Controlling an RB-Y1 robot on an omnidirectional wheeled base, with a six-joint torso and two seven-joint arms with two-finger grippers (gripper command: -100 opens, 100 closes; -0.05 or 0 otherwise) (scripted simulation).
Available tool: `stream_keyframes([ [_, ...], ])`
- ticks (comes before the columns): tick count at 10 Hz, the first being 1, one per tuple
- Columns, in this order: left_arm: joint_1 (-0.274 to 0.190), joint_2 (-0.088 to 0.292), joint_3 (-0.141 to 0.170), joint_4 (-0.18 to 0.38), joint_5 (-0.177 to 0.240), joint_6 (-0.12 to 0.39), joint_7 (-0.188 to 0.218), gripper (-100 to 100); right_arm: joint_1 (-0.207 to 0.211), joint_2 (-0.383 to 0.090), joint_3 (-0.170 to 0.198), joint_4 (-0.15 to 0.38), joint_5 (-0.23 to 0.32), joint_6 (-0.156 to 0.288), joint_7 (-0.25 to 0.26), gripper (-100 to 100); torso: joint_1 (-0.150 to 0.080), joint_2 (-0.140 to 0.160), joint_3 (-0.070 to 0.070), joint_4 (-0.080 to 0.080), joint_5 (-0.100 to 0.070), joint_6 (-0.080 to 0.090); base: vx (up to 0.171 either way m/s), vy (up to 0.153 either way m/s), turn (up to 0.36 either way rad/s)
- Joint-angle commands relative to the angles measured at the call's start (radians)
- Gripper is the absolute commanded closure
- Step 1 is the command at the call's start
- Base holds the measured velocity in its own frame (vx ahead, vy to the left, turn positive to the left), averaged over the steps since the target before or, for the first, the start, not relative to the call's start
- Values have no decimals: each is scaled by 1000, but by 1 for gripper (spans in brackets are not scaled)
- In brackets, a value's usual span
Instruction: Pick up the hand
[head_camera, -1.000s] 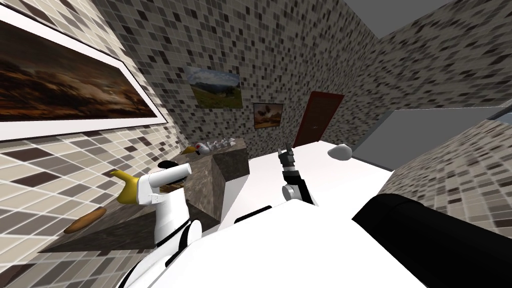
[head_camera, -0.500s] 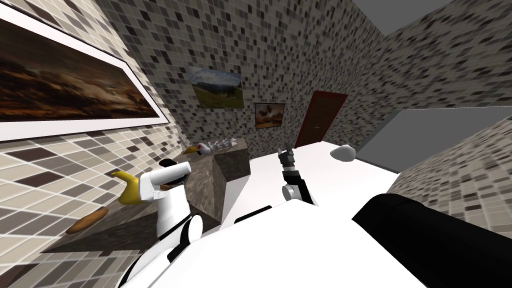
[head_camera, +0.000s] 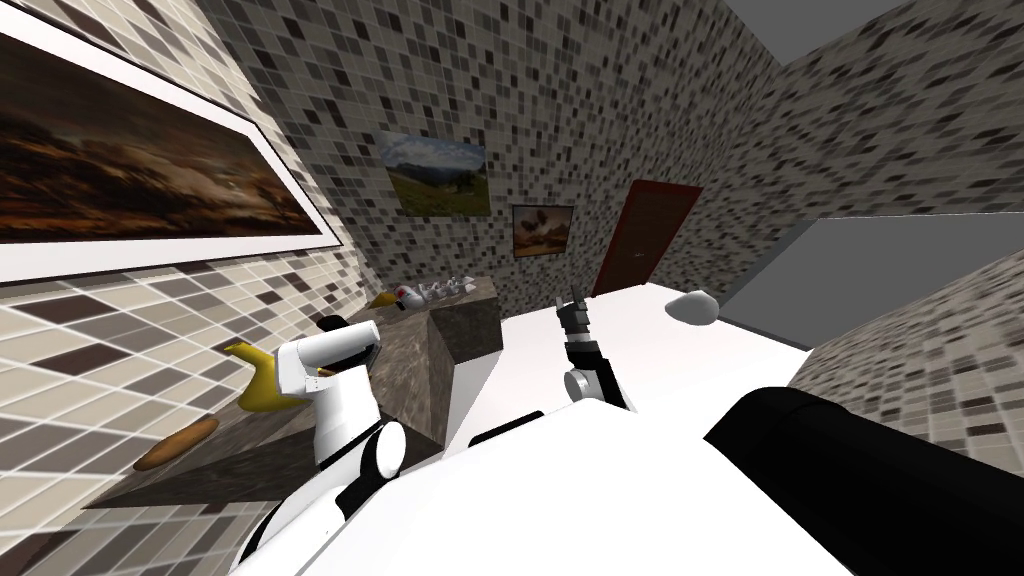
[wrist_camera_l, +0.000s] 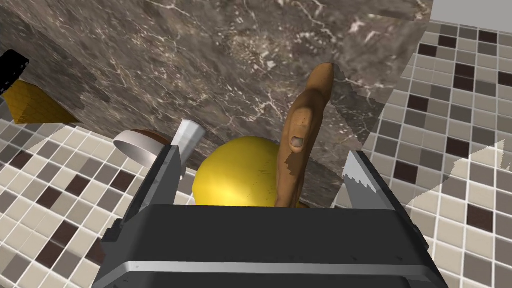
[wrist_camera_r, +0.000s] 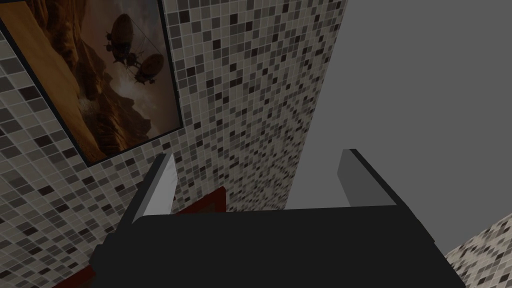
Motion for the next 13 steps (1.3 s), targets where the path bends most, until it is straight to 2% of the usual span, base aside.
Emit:
stream_keyframes([
  [1, -18, 1, 15, 24, -14, 50, -12, -100, 0, 0, 0, 0, 0, 0, 0, 0, 0, 0, 0, 0, 0, 0, 45, 34, 30],
  [2, -18, 1, 15, 24, -14, 61, -12, -100, 0, 0, 0, 0, 0, 0, 0, 0, 0, -1, 0, 0, 0, 0, 46, 26, 15],
  [3, -34, 3, 28, 47, -25, 99, -20, -100, 0, 0, 0, 0, 0, 0, 0, 0, 0, -1, -1, 0, 0, 0, 58, 44, 26],
  [4, -34, 3, 28, 47, -25, 104, -20, -100, 0, 0, 0, 0, 0, 0, 0, 0, 1, -2, -1, 0, 0, 0, 41, 41, 15],
  [6, -59, 6, 48, 85, -43, 171, -33, -100, 0, 0, 0, 0, 0, 0, 0, 0, 1, -1, 0, 0, 0, 0, 55, 49, 34],
  [7, -59, 6, 48, 85, -43, 180, -33, -100, 0, 0, 0, 0, 0, 0, 0, 0, 2, -2, -1, 0, 0, 0, 57, 40, 5],
  [10, -81, 9, 65, 118, -59, 262, -45, -100, 0, 0, 0, 0, 0, 0, 0, 0, 0, -1, -1, 0, 0, 0, 45, 32, 18],
  [11, -84, 9, 67, 121, -61, 274, -46, -100, 0, 0, 0, 0, 0, 0, 0, 0, 0, -1, -1, 0, 0, 0, 38, 31, 7],
  [12, -81, 7, 64, 118, -60, 263, -44, -100, 0, 0, 0, 0, 0, 0, 0, 0, 0, 0, 0, 0, 0, 0, 16, 14, 0],
  [13, -81, 7, 65, 119, -60, 266, -44, 0, 0, 0, 0, 0, 0, 0, 0, 0, -1, 1, 0, 0, 0, 0, 0, 0, 0],
])
